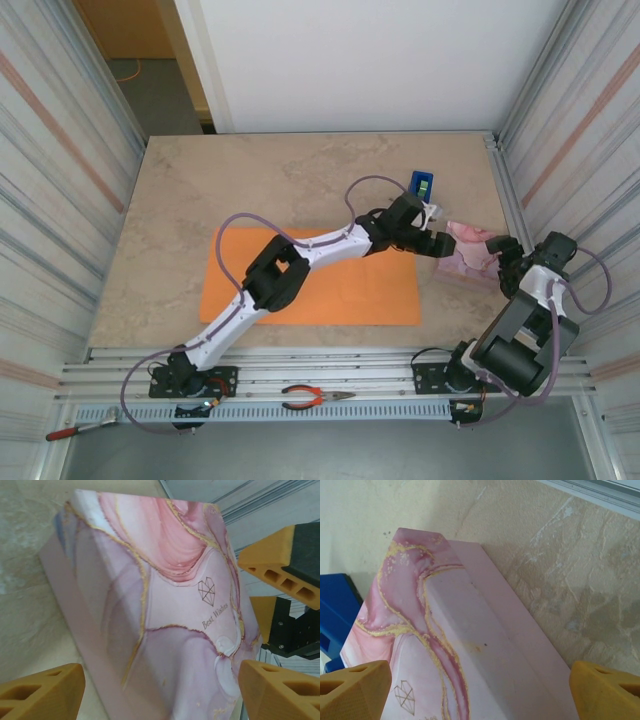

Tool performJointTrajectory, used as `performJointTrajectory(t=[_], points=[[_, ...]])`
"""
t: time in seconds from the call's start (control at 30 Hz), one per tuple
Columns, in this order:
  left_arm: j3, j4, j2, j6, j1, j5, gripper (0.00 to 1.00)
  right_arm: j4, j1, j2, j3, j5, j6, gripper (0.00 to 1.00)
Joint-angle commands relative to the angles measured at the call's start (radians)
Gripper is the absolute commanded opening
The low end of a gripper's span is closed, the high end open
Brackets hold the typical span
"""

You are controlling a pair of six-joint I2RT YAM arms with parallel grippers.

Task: Wrap the gift box in paper
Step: Pick up the gift box from the middle-right of the table.

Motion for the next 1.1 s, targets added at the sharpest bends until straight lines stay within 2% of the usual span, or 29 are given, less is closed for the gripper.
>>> performJointTrajectory(t=[0.0, 0.17, 0.33, 0.6, 0.77, 0.93, 1.07], points=[[0.06, -0.039, 0.029, -0.011, -0.012, 0.01, 0.8, 0.028, 0.0, 0.03, -0.019, -0.013, -0.007, 0.88], [0.073, -0.049, 0.057, -0.012, -0.016, 0.012, 0.78, 0.044, 0.016, 0.055, -0.026, -0.02, -0.001, 0.82], [0.114, -0.058, 0.09, -0.013, -0.02, 0.04, 0.72, 0.06, 0.036, 0.061, -0.051, -0.037, 0.015, 0.7], [0.119, -0.048, 0.065, 0.031, -0.023, 0.119, 0.62, 0.031, 0.05, -0.029, -0.075, -0.102, 0.029, 0.53], [0.069, -0.016, -0.022, 0.045, -0.024, 0.168, 0.61, -0.042, 0.118, -0.168, -0.071, -0.126, 0.054, 0.52], [-0.033, 0.016, -0.148, 0.061, -0.024, 0.197, 0.61, -0.136, 0.222, -0.342, -0.057, -0.083, 0.089, 0.52], [-0.177, 0.072, -0.276, 0.063, -0.022, 0.192, 0.61, -0.175, 0.331, -0.434, -0.036, -0.031, 0.145, 0.52]])
